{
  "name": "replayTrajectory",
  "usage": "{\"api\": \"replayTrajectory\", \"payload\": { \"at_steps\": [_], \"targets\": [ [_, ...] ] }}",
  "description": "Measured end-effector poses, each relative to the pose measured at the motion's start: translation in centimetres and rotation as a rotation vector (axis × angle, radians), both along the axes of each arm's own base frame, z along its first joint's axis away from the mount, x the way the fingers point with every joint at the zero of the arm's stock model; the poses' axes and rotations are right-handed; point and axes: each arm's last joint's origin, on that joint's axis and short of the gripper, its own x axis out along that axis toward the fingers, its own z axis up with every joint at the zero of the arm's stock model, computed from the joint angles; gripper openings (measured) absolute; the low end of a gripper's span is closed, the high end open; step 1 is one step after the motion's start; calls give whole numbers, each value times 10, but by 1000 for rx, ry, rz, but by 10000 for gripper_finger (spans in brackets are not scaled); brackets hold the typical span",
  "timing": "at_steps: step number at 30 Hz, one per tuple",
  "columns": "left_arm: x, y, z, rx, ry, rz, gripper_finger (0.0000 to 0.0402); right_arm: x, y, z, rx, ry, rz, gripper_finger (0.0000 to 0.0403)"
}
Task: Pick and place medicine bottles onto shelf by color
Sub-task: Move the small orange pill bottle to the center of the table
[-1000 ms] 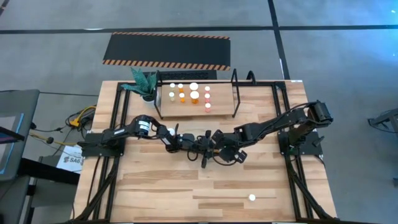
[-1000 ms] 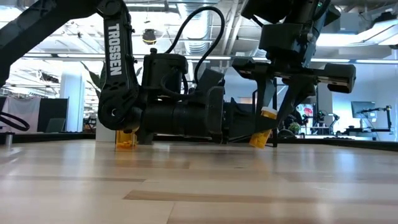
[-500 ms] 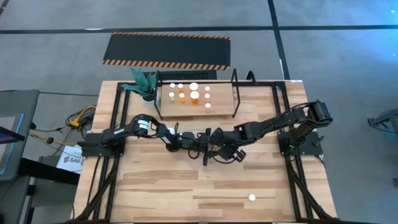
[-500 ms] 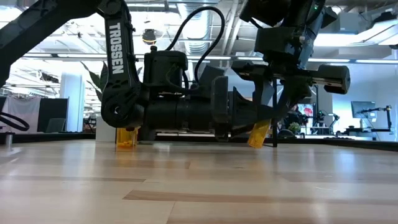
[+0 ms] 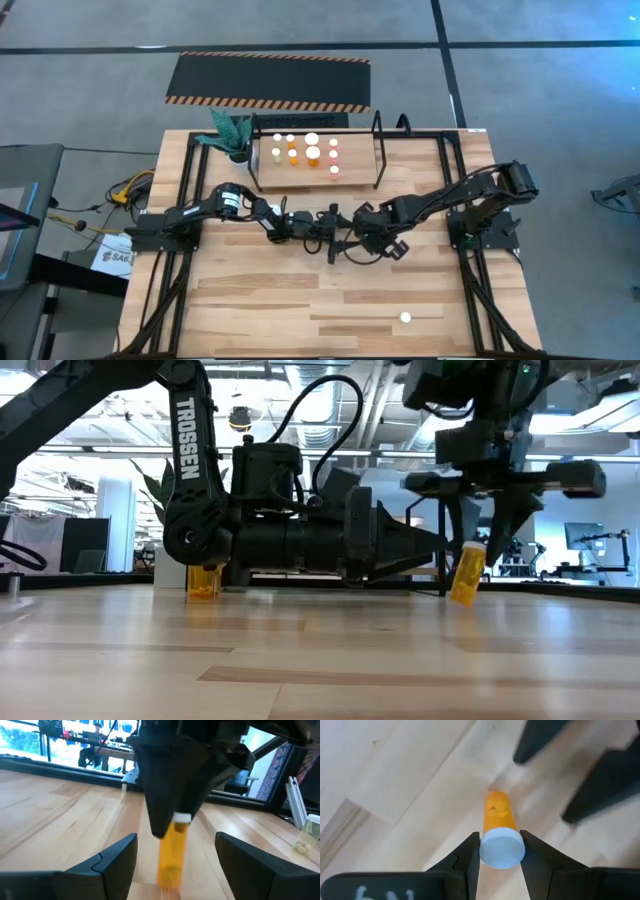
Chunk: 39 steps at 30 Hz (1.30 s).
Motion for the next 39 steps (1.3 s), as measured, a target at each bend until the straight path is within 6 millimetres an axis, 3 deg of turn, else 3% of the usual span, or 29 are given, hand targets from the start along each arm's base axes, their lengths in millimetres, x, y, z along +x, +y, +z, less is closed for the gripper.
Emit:
{"api": "replayTrajectory", "payload": {
  "at_steps": [5, 12, 21, 27, 32, 39],
  "targets": [
    [0, 0, 8, 46, -13, 1, 255, -13, -2, 17, -1, -8, -86, 136],
    [-6, 0, 41, 121, -14, 27, 255, -26, -9, 39, 53, -67, -273, 136],
    [-33, -18, 93, 280, 414, 248, 255, -26, -38, 48, 143, -142, -649, 136],
    [-74, -43, 120, 320, 661, 491, 255, -13, -62, 37, 227, -134, -934, 136],
    [-105, -57, 129, 248, 758, 623, 255, 7, -71, 34, 215, -79, -994, 136],
    [-118, -68, 133, 197, 759, 665, 255, 39, -72, 36, 145, 98, -1007, 136]
  ]
}}
